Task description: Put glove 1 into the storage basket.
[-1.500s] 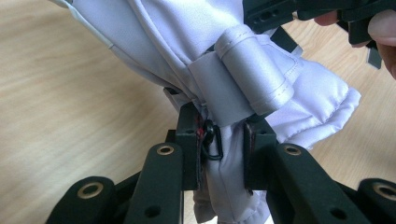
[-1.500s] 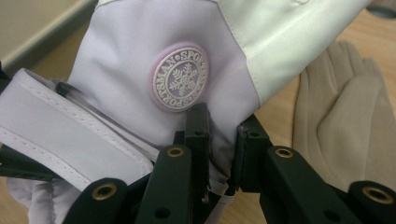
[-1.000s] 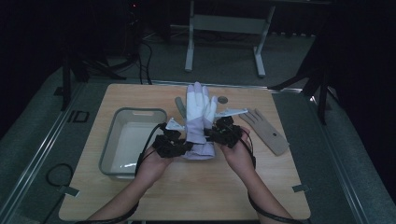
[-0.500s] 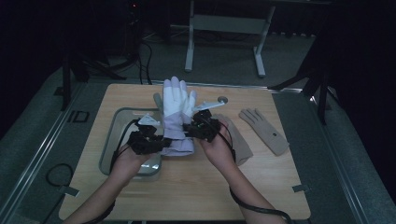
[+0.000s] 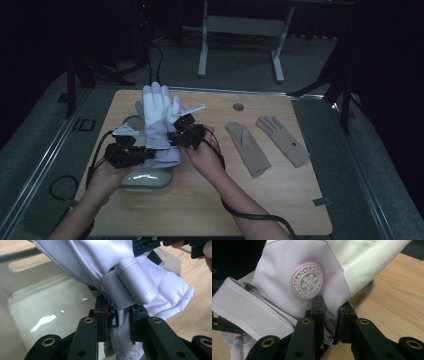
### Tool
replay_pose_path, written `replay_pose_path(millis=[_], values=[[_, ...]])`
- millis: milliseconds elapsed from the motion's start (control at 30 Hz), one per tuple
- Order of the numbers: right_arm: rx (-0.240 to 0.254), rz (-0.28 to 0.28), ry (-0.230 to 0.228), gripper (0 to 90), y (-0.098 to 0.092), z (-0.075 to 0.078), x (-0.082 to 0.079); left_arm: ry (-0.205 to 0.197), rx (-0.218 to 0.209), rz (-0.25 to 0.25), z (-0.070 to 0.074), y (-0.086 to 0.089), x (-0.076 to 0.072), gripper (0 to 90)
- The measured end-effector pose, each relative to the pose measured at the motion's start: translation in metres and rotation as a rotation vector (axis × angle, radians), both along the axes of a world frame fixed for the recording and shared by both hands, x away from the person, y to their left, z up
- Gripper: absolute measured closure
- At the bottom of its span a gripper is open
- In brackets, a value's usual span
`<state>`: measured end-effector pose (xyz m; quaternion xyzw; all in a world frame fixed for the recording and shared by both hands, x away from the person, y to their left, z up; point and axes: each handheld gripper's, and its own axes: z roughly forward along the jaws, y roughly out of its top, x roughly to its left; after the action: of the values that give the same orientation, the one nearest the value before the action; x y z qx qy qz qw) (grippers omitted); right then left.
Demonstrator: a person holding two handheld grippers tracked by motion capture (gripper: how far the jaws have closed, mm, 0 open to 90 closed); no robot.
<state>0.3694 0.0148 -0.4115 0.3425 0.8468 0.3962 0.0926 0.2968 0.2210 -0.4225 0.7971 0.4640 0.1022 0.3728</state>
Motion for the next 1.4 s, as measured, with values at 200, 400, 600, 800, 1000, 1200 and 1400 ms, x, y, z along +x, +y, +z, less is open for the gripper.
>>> replay_pose_path(millis=[200,400,600,800,1000,1200,1400], values=[[-0.004,0.030,0.015,78.1,0.028,-0.006,-0.001,0.020,0.009,0.001,-0.003,0.026,-0.004,73.1],[-0.004,0.044,0.030,78.1,0.041,-0.011,0.000,0.038,0.012,-0.008,-0.008,0.037,-0.002,73.1],[-0.006,0.037,0.059,78.1,0.043,-0.024,0.004,0.071,0.016,-0.020,-0.019,0.038,0.004,73.1],[-0.017,0.023,0.097,78.1,0.044,-0.042,0.008,0.114,0.030,-0.028,-0.034,0.037,0.011,73.0],[-0.025,0.020,0.143,78.1,0.042,-0.060,0.010,0.152,0.046,-0.034,-0.048,0.034,0.012,72.5],[-0.038,0.040,0.172,78.1,0.042,-0.069,0.006,0.197,0.061,-0.058,-0.056,0.033,0.007,70.2],[-0.060,0.063,0.207,78.0,0.043,-0.074,0.002,0.241,0.053,-0.072,-0.065,0.033,0.004,64.3]])
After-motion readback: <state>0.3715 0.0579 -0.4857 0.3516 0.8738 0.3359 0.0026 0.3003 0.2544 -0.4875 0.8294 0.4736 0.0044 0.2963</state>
